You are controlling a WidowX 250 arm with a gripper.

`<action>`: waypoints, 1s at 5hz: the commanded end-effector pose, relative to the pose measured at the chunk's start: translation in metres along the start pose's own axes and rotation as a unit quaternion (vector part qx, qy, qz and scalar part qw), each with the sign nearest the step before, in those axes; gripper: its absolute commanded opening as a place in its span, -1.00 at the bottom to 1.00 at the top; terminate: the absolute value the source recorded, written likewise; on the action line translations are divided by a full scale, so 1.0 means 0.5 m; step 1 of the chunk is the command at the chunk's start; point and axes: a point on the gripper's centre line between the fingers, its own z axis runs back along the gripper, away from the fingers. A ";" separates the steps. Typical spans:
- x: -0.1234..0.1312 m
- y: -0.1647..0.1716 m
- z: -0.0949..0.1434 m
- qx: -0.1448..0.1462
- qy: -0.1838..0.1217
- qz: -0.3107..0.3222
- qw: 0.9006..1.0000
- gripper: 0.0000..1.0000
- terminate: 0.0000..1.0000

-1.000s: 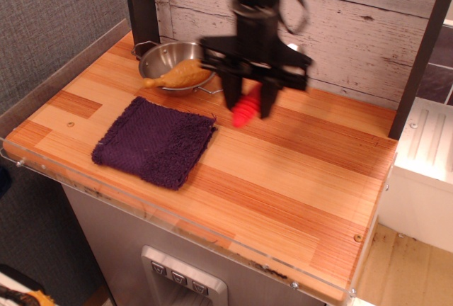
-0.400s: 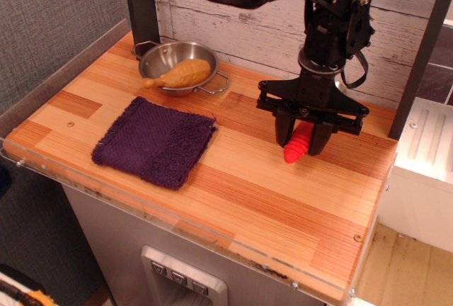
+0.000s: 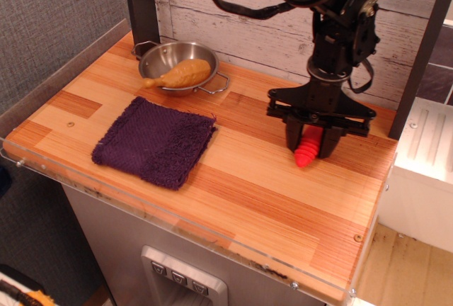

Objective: Move spoon to upper right corner of table.

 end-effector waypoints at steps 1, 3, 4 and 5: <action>-0.003 -0.011 0.045 0.000 -0.016 -0.010 1.000 1.00 -1.00; 0.008 0.094 0.133 0.038 -0.040 -0.007 0.998 1.00 -1.00; 0.012 0.171 0.160 0.049 -0.046 0.003 0.998 1.00 -1.00; 0.013 0.226 0.157 0.054 -0.030 0.000 0.998 1.00 -1.00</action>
